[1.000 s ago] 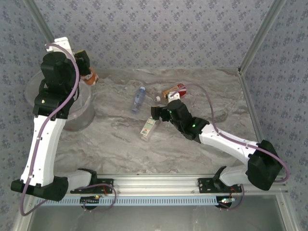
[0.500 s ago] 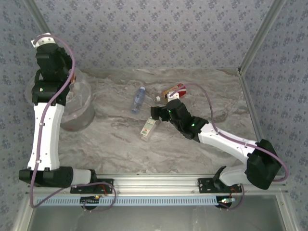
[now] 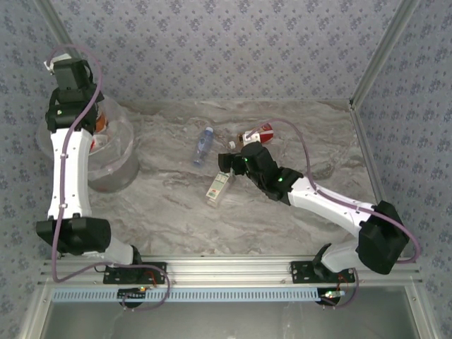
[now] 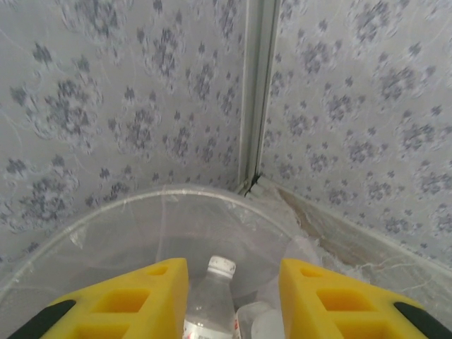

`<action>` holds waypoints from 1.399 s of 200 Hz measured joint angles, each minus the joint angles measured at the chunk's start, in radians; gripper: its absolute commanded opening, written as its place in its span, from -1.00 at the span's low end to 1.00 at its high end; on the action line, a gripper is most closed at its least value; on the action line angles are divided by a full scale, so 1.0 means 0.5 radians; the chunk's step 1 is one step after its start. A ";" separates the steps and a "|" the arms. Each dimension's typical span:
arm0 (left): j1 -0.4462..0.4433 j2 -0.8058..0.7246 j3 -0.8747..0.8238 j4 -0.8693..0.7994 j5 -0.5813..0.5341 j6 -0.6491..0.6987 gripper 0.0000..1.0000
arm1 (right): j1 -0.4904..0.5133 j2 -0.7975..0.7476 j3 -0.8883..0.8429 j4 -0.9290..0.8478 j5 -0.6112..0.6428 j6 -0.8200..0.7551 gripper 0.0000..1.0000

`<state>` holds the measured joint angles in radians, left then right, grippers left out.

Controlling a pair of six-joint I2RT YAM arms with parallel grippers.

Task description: Put the plastic bottles in the bin

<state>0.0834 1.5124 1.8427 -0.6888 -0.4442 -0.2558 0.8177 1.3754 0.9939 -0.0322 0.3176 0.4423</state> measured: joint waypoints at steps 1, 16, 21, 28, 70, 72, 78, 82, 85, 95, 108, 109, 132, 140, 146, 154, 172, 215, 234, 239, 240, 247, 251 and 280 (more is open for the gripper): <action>0.004 0.005 0.000 -0.008 0.006 -0.004 -0.91 | 0.000 0.000 0.000 0.000 0.000 0.000 1.00; 0.047 0.038 -0.005 -0.085 0.062 -0.071 -0.80 | 0.000 0.000 0.000 -0.007 0.000 0.008 1.00; 0.064 0.043 -0.016 -0.096 0.095 -0.095 -0.78 | 0.000 0.000 0.000 -0.008 0.000 0.013 1.00; 0.095 0.043 -0.043 -0.104 0.141 -0.130 -0.78 | 0.000 0.000 0.000 -0.011 0.000 0.015 1.00; 0.285 0.029 -0.327 -0.107 0.468 -0.333 -0.56 | 0.000 0.001 0.000 -0.012 0.001 0.027 1.00; 0.291 0.029 -0.336 -0.107 0.481 -0.338 -0.50 | 0.000 0.001 0.000 -0.012 0.001 0.027 1.00; 0.312 0.029 -0.378 -0.107 0.539 -0.362 -0.33 | 0.000 0.001 0.000 -0.013 0.001 0.027 1.00; 0.323 0.029 -0.404 -0.106 0.581 -0.372 -0.21 | 0.000 0.002 0.000 -0.012 0.001 0.027 1.00; 0.331 0.029 -0.420 -0.106 0.607 -0.381 -0.13 | 0.000 0.002 0.000 -0.012 0.001 0.027 1.00; 0.346 0.029 -0.465 -0.105 0.692 -0.395 0.08 | 0.000 0.005 0.000 -0.013 0.001 0.027 1.00; 0.354 0.029 -0.496 -0.108 0.788 -0.415 0.26 | 0.000 0.010 0.000 -0.013 0.001 0.028 1.00; 0.355 0.029 -0.497 -0.107 0.797 -0.428 0.27 | 0.000 0.011 0.000 -0.013 0.001 0.028 0.99; 0.353 0.011 -0.513 -0.103 0.899 -0.445 0.48 | 0.002 0.015 0.000 -0.020 0.001 0.027 1.00; 0.353 -0.004 -0.517 -0.102 0.917 -0.444 0.55 | 0.002 0.015 0.000 -0.021 0.001 0.027 1.00; 0.353 -0.018 -0.519 -0.102 0.927 -0.451 0.59 | 0.002 0.016 0.000 -0.022 0.001 0.027 0.99; 0.353 -0.040 -0.520 -0.103 0.938 -0.454 0.63 | 0.002 0.016 0.000 -0.024 0.001 0.027 1.00; 0.353 -0.092 -0.520 -0.099 0.961 -0.472 0.73 | 0.002 0.016 0.000 -0.033 0.001 0.027 1.00; 0.330 -0.196 -0.520 -0.097 1.015 -0.457 0.99 | 0.002 0.017 0.000 -0.036 0.002 0.028 1.00; 0.247 -0.253 -0.521 -0.097 0.969 -0.449 0.99 | 0.002 0.017 0.000 -0.036 0.002 0.030 1.00; 0.213 -0.268 -0.521 -0.096 0.938 -0.446 0.99 | 0.002 0.017 0.000 -0.036 0.002 0.030 1.00; 0.207 -0.272 -0.521 -0.097 0.932 -0.446 0.99 | 0.002 0.017 0.000 -0.036 0.002 0.031 1.00; 0.146 -0.299 -0.521 -0.096 0.875 -0.432 0.98 | 0.002 0.017 0.000 -0.036 0.003 0.036 1.00; 0.107 -0.317 -0.523 -0.095 0.834 -0.426 0.99 | 0.002 0.017 0.000 -0.036 0.004 0.037 1.00; -0.171 -0.459 -0.558 -0.059 0.617 -0.375 0.99 | 0.002 0.017 -0.001 -0.036 0.031 0.069 1.00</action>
<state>-0.0021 1.2827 1.5635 -0.7181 -0.1356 -0.4435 0.8185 1.3838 0.9936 -0.0502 0.3328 0.4767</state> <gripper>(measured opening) 0.994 0.999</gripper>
